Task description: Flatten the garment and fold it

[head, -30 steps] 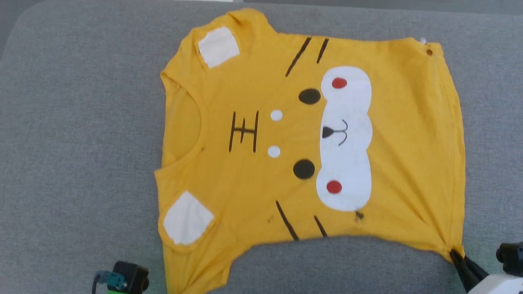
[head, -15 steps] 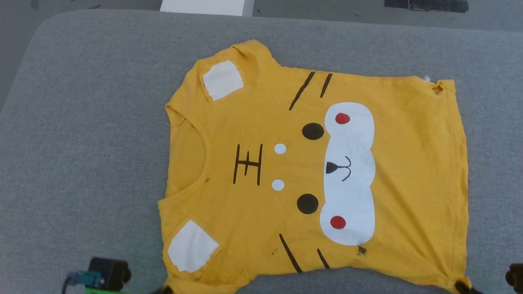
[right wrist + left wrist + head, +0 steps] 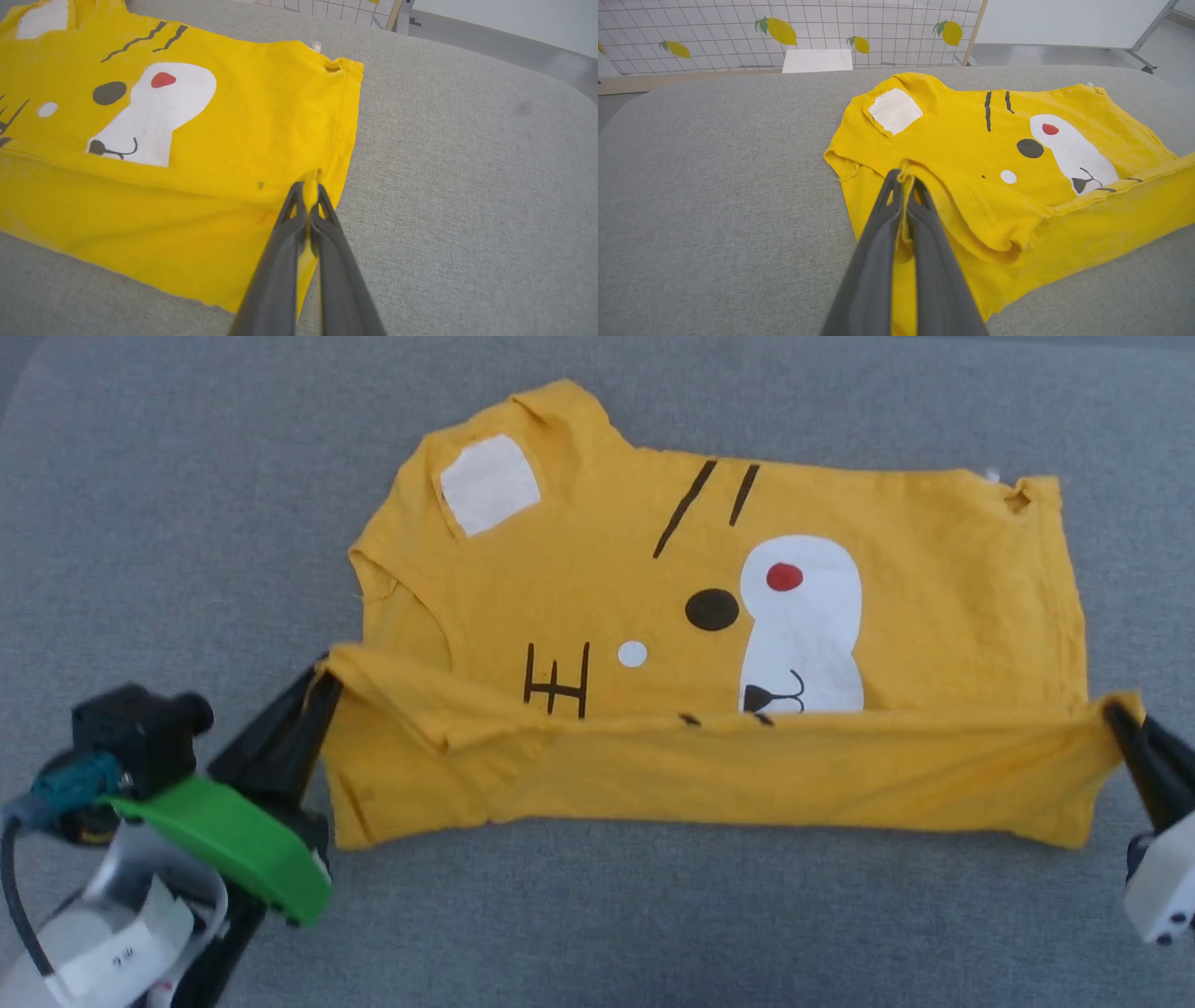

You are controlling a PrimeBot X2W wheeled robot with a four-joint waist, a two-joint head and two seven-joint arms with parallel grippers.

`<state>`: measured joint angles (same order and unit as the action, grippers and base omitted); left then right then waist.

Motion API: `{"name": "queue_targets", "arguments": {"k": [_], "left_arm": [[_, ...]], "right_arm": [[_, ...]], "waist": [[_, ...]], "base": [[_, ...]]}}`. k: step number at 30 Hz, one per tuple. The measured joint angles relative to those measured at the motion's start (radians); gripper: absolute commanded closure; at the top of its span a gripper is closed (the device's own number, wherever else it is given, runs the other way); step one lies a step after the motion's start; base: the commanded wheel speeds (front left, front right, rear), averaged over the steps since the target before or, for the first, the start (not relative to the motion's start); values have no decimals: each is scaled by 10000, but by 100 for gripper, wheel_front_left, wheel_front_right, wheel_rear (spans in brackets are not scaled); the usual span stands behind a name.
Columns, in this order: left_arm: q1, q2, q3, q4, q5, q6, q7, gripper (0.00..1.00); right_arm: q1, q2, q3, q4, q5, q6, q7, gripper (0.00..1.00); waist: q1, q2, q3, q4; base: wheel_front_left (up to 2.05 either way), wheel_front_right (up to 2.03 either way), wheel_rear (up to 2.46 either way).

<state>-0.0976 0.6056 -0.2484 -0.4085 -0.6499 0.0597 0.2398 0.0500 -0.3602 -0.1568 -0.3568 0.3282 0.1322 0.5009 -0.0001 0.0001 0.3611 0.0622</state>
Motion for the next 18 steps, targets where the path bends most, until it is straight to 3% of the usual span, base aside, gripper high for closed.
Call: {"name": "queue_targets", "arguments": {"k": [6,17,18], "left_arm": [[-1343,-472,13,1104,67,-314,-748,100],[-2669,-1283,-663,4096,38,-903,-1060,100],[-2762,-1329,-738,4312,38,-953,-1047,93]], "right_arm": [[-1162,-311,270,531,-169,0,23,100],[-2150,-435,1003,2044,-21,0,267,100],[-2193,-451,1003,2119,-8,0,274,100]], "waist": [[0,-1,697,1],[0,-1,1552,120],[0,-1,1558,149]], "base": [[0,0,0],[0,0,0],[0,0,0]]}}
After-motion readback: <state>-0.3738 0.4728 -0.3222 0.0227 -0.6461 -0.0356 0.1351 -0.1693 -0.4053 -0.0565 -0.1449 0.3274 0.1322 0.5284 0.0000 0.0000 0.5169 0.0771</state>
